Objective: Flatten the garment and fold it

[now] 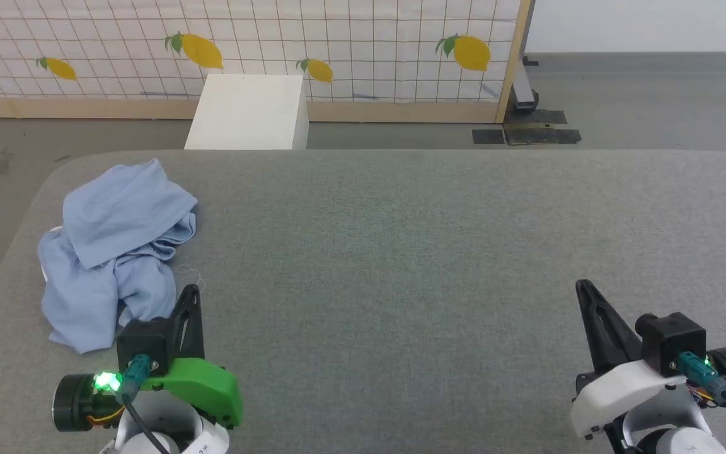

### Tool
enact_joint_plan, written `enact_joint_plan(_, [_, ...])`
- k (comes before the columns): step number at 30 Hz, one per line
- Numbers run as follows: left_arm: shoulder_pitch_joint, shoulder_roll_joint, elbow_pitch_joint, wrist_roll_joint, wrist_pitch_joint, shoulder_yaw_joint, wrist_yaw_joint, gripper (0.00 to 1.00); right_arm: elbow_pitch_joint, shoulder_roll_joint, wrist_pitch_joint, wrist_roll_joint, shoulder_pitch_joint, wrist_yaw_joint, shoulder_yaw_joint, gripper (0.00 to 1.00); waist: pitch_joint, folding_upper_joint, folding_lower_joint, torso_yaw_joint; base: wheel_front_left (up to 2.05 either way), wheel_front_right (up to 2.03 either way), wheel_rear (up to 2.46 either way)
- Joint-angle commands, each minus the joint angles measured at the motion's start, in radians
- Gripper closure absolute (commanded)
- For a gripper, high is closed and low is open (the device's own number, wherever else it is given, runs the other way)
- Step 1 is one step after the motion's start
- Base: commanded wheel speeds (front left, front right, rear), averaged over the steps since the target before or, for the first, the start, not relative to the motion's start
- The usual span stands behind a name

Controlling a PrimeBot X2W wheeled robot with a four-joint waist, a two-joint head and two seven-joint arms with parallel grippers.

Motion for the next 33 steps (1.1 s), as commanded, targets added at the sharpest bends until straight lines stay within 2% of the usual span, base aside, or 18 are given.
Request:
enact_joint_plan(1, [0.013,-0.005,-0.002,0.01,0.001,0.003,-0.001,1.0,-0.005,0.003,0.003,-0.007,-0.016,-0.002,0.001,1.0,0.0,0.0,0.0,0.0,0.0,0.0,0.0])
enact_joint_plan(33, [0.013,-0.005,-0.002,0.01,0.001,0.003,-0.001,1.0,-0.005,0.003,0.003,-0.007,-0.016,-0.002,0.001,1.0,0.0,0.0,0.0,0.0,0.0,0.0,0.0])
